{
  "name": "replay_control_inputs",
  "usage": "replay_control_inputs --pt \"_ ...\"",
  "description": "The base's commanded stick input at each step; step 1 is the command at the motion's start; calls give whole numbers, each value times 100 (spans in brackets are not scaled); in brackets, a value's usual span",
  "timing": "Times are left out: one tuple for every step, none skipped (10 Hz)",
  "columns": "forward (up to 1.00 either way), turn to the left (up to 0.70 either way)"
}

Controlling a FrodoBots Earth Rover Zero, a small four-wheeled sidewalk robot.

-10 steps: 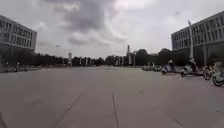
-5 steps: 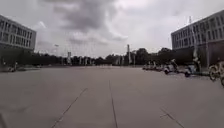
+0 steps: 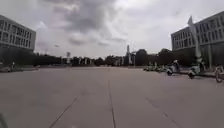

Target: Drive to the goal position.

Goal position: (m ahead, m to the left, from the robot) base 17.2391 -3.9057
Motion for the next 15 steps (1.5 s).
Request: replay_control_inputs --pt "70 14" --pt "70 9" --pt "70 1" --pt "70 1" --pt "70 1" --pt "70 1" --pt "70 1" --pt "70 1" --pt "70 1" --pt "70 1" --pt "70 1" --pt "70 1" --pt "70 1" --pt "70 1" --pt "70 1"
